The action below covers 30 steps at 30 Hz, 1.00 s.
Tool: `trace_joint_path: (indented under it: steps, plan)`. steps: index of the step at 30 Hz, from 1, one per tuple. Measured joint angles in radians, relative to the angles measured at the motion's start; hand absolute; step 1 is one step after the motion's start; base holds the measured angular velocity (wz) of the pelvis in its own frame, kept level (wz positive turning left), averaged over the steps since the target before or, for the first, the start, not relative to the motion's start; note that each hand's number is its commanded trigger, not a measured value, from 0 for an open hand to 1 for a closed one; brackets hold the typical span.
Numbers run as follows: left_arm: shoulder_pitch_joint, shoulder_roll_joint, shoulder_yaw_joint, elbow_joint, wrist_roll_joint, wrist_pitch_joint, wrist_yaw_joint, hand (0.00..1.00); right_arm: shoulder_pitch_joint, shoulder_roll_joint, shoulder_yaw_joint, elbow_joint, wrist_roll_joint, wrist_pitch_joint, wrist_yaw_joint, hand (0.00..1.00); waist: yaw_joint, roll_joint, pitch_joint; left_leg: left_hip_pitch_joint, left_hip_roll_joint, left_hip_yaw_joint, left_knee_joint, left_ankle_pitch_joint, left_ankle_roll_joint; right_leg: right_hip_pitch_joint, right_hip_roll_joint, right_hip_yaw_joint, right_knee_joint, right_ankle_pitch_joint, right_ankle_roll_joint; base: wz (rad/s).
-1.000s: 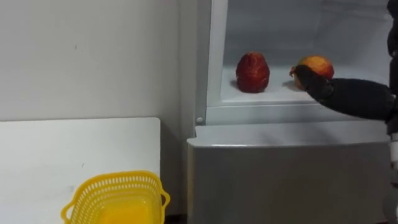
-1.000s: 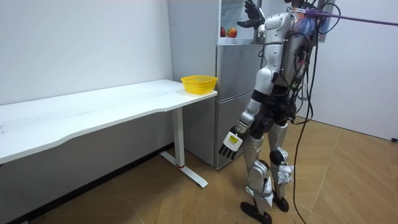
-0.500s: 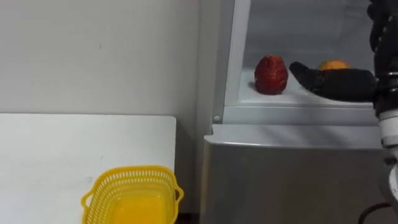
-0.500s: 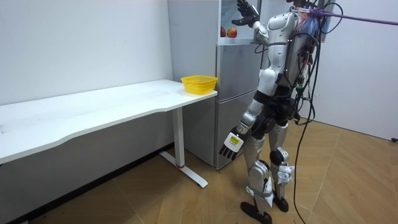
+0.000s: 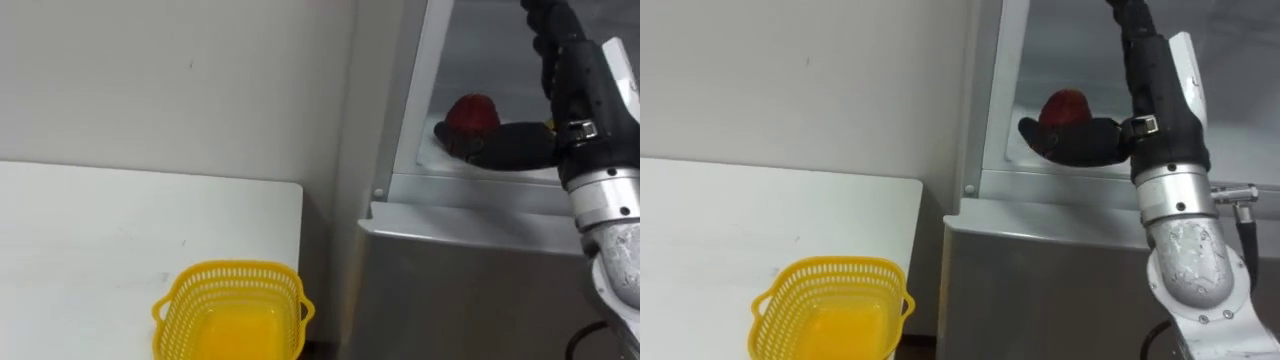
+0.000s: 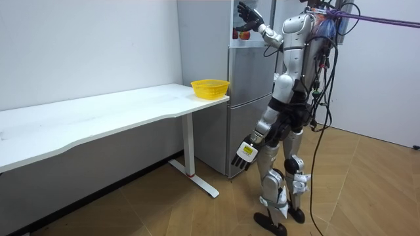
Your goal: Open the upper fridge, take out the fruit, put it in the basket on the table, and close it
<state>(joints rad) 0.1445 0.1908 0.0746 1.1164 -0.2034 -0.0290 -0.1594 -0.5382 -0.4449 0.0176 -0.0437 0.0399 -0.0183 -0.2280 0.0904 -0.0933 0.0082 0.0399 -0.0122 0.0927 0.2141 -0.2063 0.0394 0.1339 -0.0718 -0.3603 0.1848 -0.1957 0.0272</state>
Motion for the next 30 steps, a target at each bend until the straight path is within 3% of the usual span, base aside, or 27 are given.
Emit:
trace_joint_path:
  steps: [7,30]
  plan:
    - [-0.003,0.0,0.0,0.0,0.0,0.003,0.008,0.0,-0.056,-0.033,0.001,0.104,-0.003,0.004,-0.002,0.0,0.0,0.002,-0.0004,-0.005,0.0,0.0,0.0,0.0,0.0,-0.004,0.001,0.0,0.0,0.0,0.0,0.0]
    - [0.005,0.02,0.002,-0.034,0.021,0.033,0.004,0.0,-0.063,-0.034,0.0,0.213,0.05,0.022,0.002,0.0,0.002,-0.001,-0.0096,-0.012,0.0,-0.01,0.01,0.001,0.0,-0.004,0.0,-0.011,0.002,0.0,0.0,0.0]
